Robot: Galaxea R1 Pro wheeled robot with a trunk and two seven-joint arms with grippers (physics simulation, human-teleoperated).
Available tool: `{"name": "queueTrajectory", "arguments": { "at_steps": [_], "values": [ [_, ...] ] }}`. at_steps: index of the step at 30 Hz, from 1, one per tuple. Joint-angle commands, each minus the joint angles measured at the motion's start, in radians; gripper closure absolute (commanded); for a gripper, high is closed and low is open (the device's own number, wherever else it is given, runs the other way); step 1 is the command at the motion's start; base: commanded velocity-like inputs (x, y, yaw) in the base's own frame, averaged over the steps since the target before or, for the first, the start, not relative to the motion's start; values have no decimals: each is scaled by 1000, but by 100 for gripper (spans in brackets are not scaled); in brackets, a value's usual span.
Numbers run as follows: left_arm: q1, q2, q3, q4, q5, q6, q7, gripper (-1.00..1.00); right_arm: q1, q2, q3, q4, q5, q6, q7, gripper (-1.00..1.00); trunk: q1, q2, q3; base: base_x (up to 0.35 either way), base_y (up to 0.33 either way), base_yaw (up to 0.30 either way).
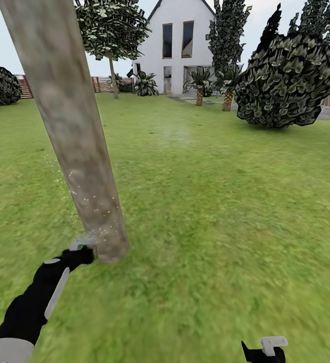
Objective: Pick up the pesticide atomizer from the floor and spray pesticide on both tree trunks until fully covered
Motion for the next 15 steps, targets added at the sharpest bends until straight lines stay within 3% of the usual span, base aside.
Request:
{"name": "queueTrajectory", "arguments": {
  "at_steps": [1,4,8,10,13,15],
  "values": [
    [0,19,0,27,8,0,-38,100,0,0,0,0,0,0,0,-100,0,0,0,0,0,0],
    [0,34,0,62,7,-2,-79,100,0,0,0,0,0,0,0,-100,0,0,0,0,0,0],
    [-12,35,28,62,8,2,-94,100,0,0,0,1,0,0,0,-100,0,0,0,0,0,0],
    [-20,36,37,55,8,38,-95,100,0,0,0,0,0,0,0,-100,0,0,0,0,0,0],
    [-51,55,76,51,9,77,-95,100,0,0,0,0,0,0,0,-100,0,0,0,0,0,0],
    [-72,84,84,49,11,95,-96,100,0,0,0,1,0,0,0,-100,0,0,0,0,0,0]
  ]
}}
